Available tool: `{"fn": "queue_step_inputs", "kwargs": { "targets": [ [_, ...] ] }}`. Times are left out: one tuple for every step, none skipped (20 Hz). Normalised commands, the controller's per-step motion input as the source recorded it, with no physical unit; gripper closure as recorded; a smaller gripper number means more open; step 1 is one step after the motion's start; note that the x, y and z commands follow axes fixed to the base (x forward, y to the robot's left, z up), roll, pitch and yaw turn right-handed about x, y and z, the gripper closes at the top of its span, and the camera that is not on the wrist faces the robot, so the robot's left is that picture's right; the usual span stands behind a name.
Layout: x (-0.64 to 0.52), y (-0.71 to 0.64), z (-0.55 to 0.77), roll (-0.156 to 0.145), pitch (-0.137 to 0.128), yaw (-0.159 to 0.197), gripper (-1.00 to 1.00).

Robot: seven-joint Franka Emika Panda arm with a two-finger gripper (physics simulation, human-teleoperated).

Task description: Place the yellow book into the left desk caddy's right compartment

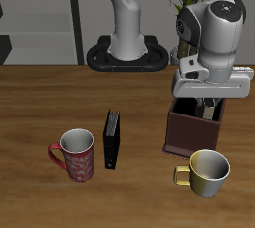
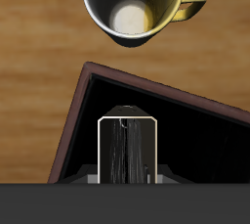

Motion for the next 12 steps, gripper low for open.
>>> {"fn": "queue_step_inputs", "kwargs": {
  "targets": [
    [0.03, 0.09, -0.15, 0.031, -0.014, 0.017, 1.00],
    [0.06, 0.05, 0.01, 0.000, 0.000, 0.000, 1.00],
    [-0.03, -0.07, -0.26, -0.010, 0.081, -0.048, 1.00],
    [0.16, 0.09, -0.07, -0.013, 0.020, -0.002, 1.00],
    [-0.08, -0.01, -0.22, 0.026, -0.010, 0.044, 1.00],
    [-0.04, -0.11, -0.27, 0.013, 0.069, -0.038, 1.00],
    [0.06, 0.03, -0.07, 0.009, -0.003, 0.011, 1.00],
    [-0.06, -0.09, -0.06, -0.010, 0.008, 0.027, 1.00],
    [-0.16, 0.03, 0.09, 0.145, -0.074, -0.001, 1.00],
    [-0.06, -0.15, 0.04, -0.006, -0.008, 0.019, -1.00],
    [0.07, -0.14, 0.09, 0.039, -0.006, -0.041, -1.00],
    [-0.18, 0.03, 0.12, 0.062, -0.052, -0.002, -1.00]
  ]
}}
